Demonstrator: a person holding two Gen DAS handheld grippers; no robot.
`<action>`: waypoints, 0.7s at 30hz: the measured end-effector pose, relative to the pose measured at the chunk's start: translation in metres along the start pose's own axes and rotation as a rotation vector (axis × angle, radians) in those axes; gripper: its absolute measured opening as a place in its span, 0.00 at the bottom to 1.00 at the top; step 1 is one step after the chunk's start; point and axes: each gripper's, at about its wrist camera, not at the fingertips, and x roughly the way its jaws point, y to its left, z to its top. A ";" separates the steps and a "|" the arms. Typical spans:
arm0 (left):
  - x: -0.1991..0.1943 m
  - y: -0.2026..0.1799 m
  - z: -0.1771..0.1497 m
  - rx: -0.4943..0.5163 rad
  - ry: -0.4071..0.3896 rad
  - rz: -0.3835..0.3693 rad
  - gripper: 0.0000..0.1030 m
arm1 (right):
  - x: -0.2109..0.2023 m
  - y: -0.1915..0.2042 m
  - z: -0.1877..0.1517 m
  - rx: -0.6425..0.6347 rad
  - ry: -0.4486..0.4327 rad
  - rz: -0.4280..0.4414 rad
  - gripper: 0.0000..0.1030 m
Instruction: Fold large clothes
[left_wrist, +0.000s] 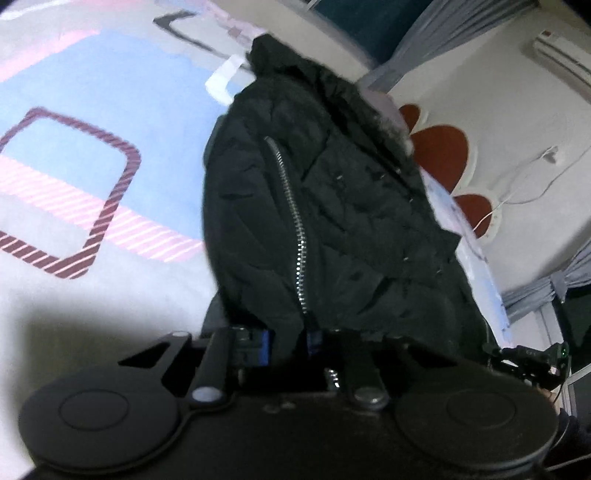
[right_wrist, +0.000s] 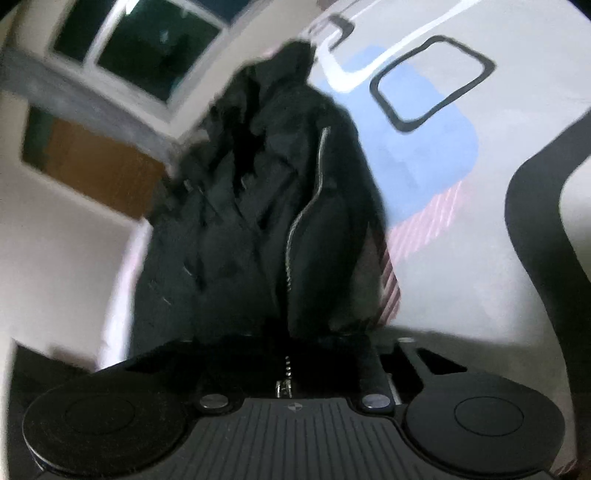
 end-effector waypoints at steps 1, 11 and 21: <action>-0.002 -0.002 0.000 -0.001 -0.014 -0.005 0.13 | -0.003 0.004 0.000 -0.004 -0.013 0.010 0.14; -0.027 -0.021 0.026 -0.001 -0.143 -0.094 0.10 | -0.015 0.048 0.024 -0.044 -0.110 0.115 0.13; -0.033 -0.040 0.091 -0.046 -0.258 -0.160 0.09 | -0.009 0.104 0.095 -0.079 -0.216 0.201 0.13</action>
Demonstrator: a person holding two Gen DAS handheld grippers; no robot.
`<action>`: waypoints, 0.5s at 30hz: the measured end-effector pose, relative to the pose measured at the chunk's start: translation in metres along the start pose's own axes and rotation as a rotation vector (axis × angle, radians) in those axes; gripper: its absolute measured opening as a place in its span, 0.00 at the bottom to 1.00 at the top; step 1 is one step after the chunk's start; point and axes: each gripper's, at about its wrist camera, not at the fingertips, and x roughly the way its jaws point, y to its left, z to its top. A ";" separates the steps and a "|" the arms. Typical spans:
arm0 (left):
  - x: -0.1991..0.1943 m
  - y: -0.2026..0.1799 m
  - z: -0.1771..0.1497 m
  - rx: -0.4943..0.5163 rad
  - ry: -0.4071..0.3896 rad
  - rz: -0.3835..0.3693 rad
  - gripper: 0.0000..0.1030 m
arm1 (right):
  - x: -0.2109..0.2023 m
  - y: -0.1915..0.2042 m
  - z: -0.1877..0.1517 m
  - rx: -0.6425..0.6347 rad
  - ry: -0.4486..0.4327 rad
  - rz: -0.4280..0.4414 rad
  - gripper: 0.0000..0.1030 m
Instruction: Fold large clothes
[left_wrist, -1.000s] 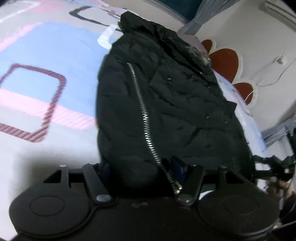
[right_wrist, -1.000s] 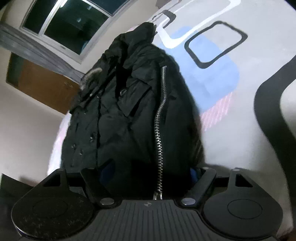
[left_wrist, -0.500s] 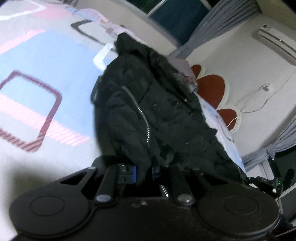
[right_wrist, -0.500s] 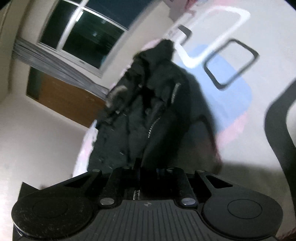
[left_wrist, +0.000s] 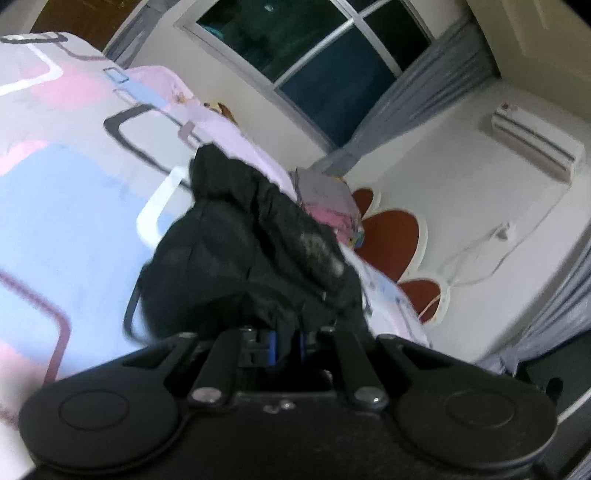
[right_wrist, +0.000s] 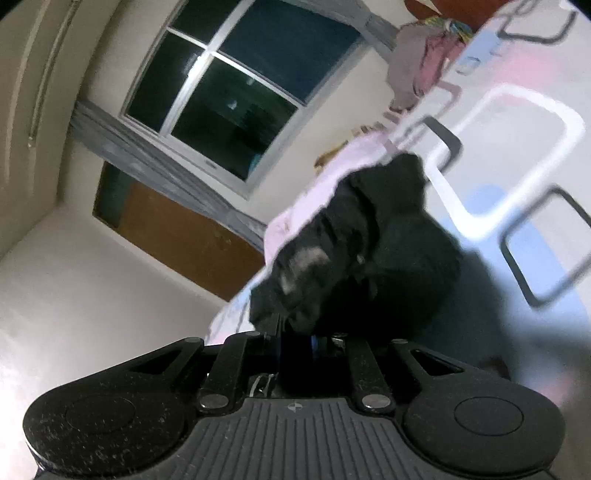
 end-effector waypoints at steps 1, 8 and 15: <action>0.004 -0.001 0.008 -0.010 -0.009 -0.002 0.09 | 0.006 0.004 0.008 -0.002 -0.004 0.005 0.13; 0.039 -0.007 0.066 -0.036 -0.050 -0.003 0.09 | 0.056 0.020 0.071 0.001 -0.024 -0.007 0.13; 0.117 -0.009 0.137 -0.048 -0.071 0.020 0.09 | 0.139 -0.010 0.152 0.114 -0.025 -0.018 0.13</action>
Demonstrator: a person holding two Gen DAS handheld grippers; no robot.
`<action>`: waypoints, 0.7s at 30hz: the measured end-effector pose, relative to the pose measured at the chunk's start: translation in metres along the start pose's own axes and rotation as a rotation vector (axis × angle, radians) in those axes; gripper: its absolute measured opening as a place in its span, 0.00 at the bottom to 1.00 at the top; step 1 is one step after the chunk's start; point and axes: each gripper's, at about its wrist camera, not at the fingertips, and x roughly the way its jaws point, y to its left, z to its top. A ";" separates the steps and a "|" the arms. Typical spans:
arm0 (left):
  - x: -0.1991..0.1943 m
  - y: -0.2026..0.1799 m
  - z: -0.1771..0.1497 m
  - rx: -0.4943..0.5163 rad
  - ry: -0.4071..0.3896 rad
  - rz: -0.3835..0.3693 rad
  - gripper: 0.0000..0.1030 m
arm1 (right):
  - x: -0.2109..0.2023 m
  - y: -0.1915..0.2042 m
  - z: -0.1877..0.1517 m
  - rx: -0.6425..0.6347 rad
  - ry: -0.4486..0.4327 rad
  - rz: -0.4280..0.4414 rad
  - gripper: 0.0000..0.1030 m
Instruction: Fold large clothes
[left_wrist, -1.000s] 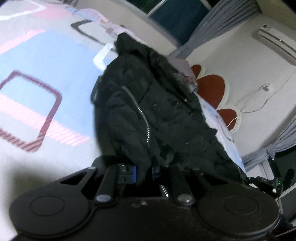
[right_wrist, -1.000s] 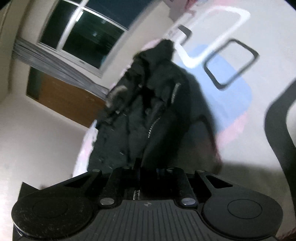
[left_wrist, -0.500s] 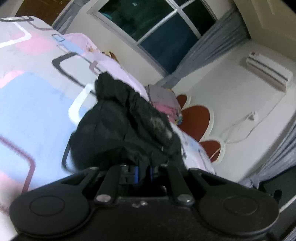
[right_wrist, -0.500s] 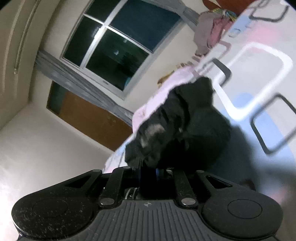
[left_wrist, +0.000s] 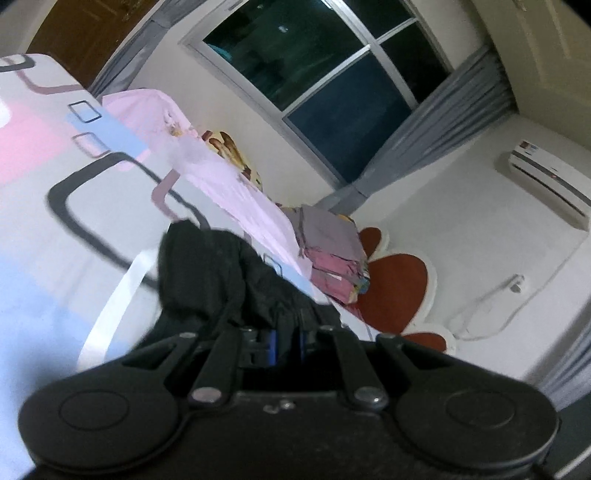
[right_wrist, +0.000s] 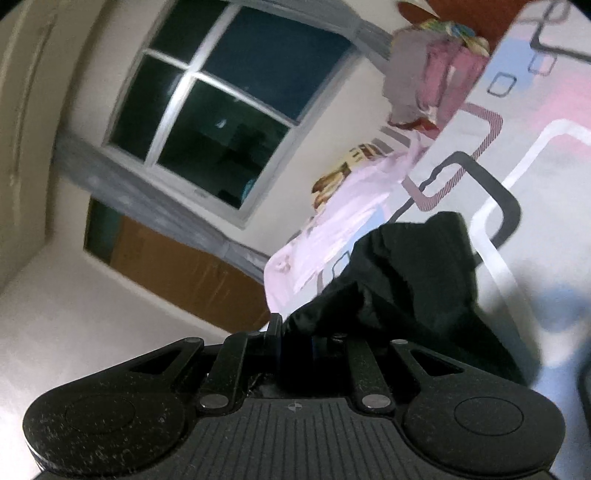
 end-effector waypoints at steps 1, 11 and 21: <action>0.017 0.001 0.010 -0.002 0.004 0.010 0.10 | 0.017 -0.006 0.014 0.021 0.004 -0.005 0.13; 0.194 0.044 0.070 -0.006 0.111 0.177 0.11 | 0.170 -0.117 0.088 0.198 0.082 -0.178 0.13; 0.231 0.074 0.078 -0.076 0.151 0.133 0.20 | 0.183 -0.153 0.090 0.215 0.053 -0.109 0.25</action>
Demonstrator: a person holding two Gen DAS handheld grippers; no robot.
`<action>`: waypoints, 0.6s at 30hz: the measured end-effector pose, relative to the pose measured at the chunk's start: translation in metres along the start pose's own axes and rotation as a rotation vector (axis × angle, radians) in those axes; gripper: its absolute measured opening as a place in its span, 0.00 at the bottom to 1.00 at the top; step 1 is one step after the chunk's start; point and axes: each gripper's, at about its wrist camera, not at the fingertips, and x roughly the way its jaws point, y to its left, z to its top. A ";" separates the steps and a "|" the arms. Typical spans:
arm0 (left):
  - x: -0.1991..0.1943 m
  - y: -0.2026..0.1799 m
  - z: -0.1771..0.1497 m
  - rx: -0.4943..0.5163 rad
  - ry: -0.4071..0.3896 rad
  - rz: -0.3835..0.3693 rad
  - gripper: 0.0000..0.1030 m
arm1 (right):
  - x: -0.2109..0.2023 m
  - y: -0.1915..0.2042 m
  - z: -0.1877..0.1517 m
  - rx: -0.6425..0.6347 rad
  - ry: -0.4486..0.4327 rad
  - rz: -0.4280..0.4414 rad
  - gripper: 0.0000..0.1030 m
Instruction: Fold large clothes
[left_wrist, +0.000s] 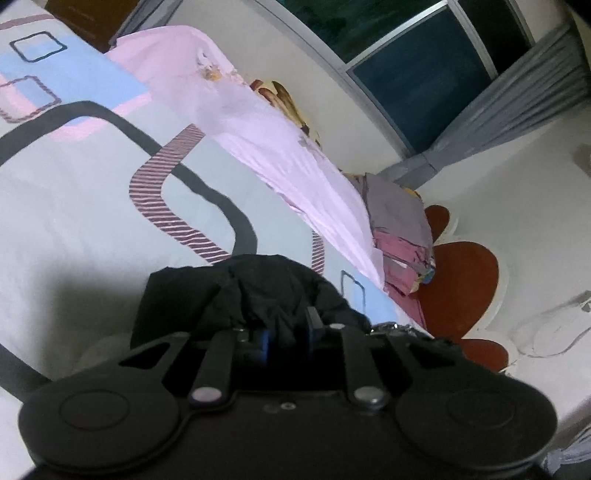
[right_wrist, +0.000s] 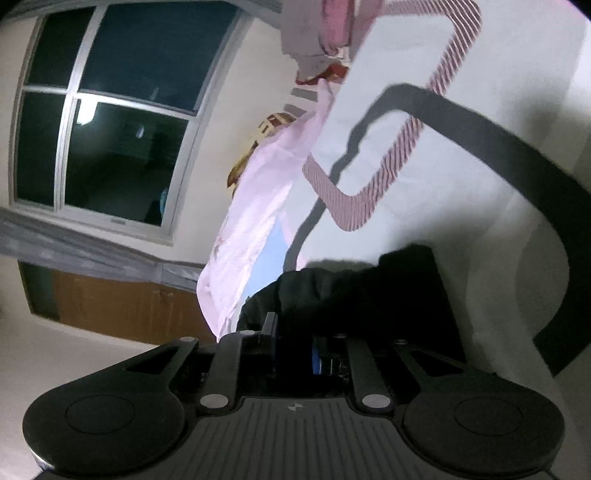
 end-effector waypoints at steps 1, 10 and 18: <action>-0.005 0.000 0.001 0.000 -0.005 -0.016 0.24 | -0.010 0.001 -0.001 0.004 -0.018 0.029 0.39; -0.068 -0.039 -0.005 0.203 -0.150 0.094 0.55 | -0.080 0.099 -0.046 -0.532 -0.119 -0.047 0.70; -0.037 -0.132 -0.055 0.609 -0.110 0.091 0.58 | 0.003 0.148 -0.126 -0.896 0.038 -0.090 0.70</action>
